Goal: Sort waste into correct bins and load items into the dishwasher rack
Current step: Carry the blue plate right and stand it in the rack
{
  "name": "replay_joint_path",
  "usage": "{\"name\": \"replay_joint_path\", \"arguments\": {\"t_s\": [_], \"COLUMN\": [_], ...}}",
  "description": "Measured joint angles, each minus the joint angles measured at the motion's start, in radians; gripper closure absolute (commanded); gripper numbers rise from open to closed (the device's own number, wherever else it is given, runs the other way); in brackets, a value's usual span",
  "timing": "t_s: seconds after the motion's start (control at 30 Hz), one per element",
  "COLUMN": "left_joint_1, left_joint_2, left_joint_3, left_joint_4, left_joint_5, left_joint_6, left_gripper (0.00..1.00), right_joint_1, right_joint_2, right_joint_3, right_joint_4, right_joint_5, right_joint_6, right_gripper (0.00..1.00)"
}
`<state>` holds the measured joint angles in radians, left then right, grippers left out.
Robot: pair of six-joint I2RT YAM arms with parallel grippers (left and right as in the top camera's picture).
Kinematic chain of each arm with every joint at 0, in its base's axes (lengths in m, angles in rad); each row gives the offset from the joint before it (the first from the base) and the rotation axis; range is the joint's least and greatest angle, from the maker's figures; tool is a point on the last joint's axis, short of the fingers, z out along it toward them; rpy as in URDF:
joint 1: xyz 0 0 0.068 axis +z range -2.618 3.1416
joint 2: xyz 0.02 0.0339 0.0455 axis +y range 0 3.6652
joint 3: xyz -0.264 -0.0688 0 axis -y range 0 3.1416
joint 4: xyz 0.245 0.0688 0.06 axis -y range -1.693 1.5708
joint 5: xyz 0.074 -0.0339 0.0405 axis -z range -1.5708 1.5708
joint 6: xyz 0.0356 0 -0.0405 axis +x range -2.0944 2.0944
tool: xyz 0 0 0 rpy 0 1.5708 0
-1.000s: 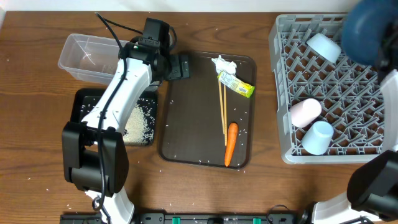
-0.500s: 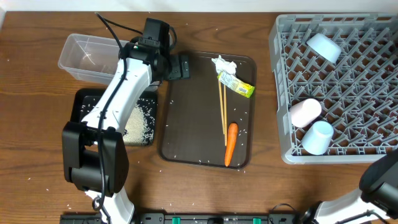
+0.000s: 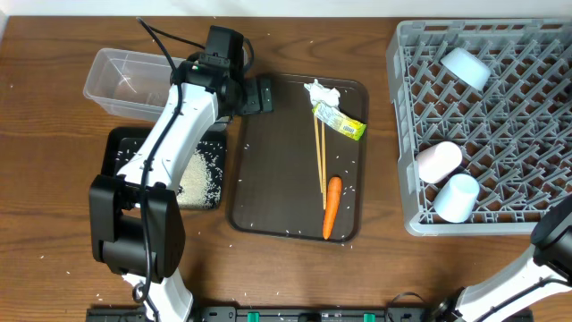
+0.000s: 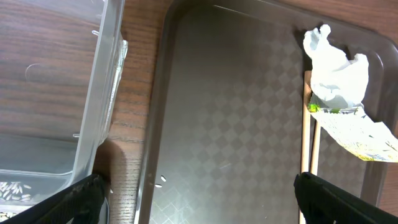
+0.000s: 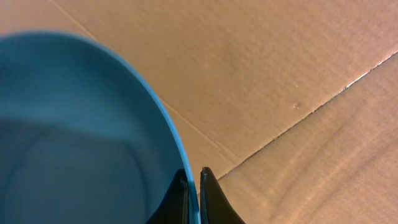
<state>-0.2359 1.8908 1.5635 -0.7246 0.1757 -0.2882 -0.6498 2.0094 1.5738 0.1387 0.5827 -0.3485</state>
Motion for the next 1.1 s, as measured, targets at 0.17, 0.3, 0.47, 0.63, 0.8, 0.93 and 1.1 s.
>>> {"name": "replay_joint_path", "arguments": {"t_s": [0.17,0.3,0.47,0.63,0.8,0.93,1.1], "left_joint_1": [0.0,0.0,0.0,0.0,0.0,0.0,0.0], "left_joint_2": [0.0,0.0,0.0,0.0,0.0,0.0,0.0], "left_joint_3": [0.0,0.0,0.0,0.0,0.0,0.0,0.0], "left_joint_4": [0.0,0.0,0.0,0.0,0.0,0.0,0.0], "left_joint_5": [0.0,0.0,0.0,0.0,0.0,0.0,0.0], "left_joint_6": [0.0,0.0,0.0,0.0,0.0,0.0,0.0], "left_gripper": [0.02,0.02,0.02,0.02,0.02,0.02,0.02], "right_joint_1": [-0.018,-0.026,-0.027,-0.027,-0.027,-0.027,-0.027], "right_joint_2": [0.002,0.002,0.002,0.002,0.002,0.002,0.002], "right_joint_3": [0.0,0.0,0.0,0.0,0.0,0.0,0.0], "right_joint_4": [0.008,0.008,0.045,0.119,0.147,0.143,0.142], "right_joint_5": [-0.008,-0.022,-0.032,-0.032,-0.071,-0.143,-0.211], "right_joint_6": [-0.011,-0.014,-0.029,-0.092,-0.144,-0.17,-0.229], "right_gripper": [0.99,0.99,0.99,0.99,0.99,0.99,0.99]}}
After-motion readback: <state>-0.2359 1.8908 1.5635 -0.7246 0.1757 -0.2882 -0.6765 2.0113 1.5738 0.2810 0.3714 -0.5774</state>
